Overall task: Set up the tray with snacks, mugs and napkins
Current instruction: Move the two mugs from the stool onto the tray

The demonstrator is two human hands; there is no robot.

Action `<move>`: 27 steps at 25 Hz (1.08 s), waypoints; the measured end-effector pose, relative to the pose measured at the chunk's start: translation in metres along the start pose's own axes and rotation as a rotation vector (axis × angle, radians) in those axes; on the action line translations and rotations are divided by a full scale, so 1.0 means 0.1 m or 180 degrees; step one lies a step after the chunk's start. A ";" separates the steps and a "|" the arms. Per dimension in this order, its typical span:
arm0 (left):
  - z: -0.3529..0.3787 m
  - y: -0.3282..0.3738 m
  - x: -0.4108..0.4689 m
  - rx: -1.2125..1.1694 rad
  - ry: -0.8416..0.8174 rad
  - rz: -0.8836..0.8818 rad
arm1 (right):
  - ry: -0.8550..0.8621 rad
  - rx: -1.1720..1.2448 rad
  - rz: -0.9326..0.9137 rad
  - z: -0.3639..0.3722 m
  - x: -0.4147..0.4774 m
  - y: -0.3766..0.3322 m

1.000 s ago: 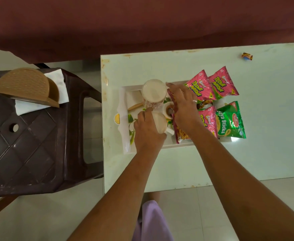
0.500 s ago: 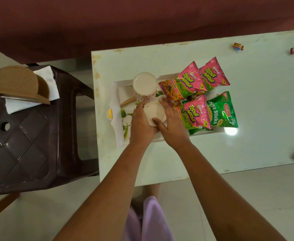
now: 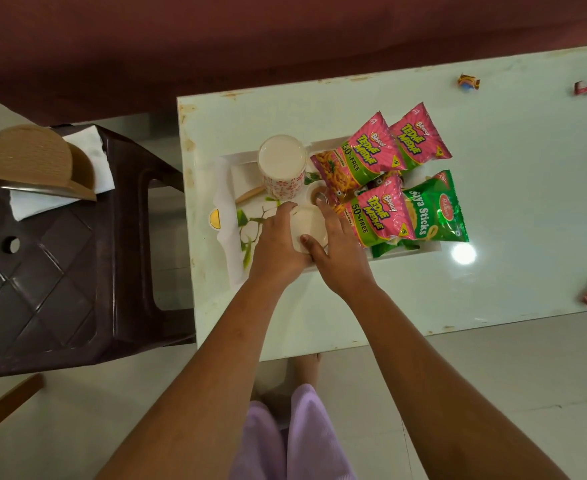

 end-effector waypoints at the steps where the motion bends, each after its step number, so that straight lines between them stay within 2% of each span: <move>1: 0.00 0.01 -0.01 -0.0012 0.0006 0.0011 | -0.0016 0.0025 0.0011 0.00 -0.01 0.01; 5: 0.00 0.03 -0.05 -0.0124 0.0022 0.0015 | -0.0111 0.0034 -0.0018 0.00 -0.02 0.00; 8: -0.01 0.03 -0.04 -0.0276 -0.0155 -0.0135 | -0.0153 0.0042 0.0034 -0.01 -0.04 -0.01; 11: -0.12 -0.03 0.03 -0.0874 -0.0417 -0.0500 | -0.0006 -0.0217 0.0089 -0.05 -0.03 -0.05; 12: -0.18 -0.07 0.07 -0.1177 -0.0315 -0.0649 | 0.0079 -0.0236 0.0064 -0.07 0.00 -0.09; 14: -0.36 -0.16 0.18 -0.1689 0.0310 -0.0937 | 0.0171 -0.0106 -0.0048 -0.14 0.10 -0.21; 16: -0.54 -0.24 0.35 -0.1742 0.0806 -0.1090 | 0.0145 -0.0093 -0.0110 -0.19 0.27 -0.37; 17: -0.58 -0.26 0.46 -0.1669 0.0835 -0.1104 | 0.0102 -0.0149 -0.0124 -0.20 0.37 -0.45; 22: -0.53 -0.24 0.90 -0.1496 0.0303 -0.1084 | -0.0177 -0.0618 -0.0343 -0.22 0.84 -0.78; 25: -0.48 -0.27 0.96 -0.1651 0.0295 -0.1033 | -0.0467 -0.0849 -0.0429 -0.20 1.01 -0.84; 27: -0.47 -0.27 0.97 -0.1638 0.0284 -0.0948 | -0.0420 -0.0779 -0.0391 -0.20 1.01 -0.82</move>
Point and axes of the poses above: each hand's wrist, its own x-axis towards the middle knuckle, its own z-axis out of the palm, y = z × x, the point moved 4 cm from there along x, towards the middle knuckle, and after that the axes turned 15 degrees about z, right-handed, at the moved point
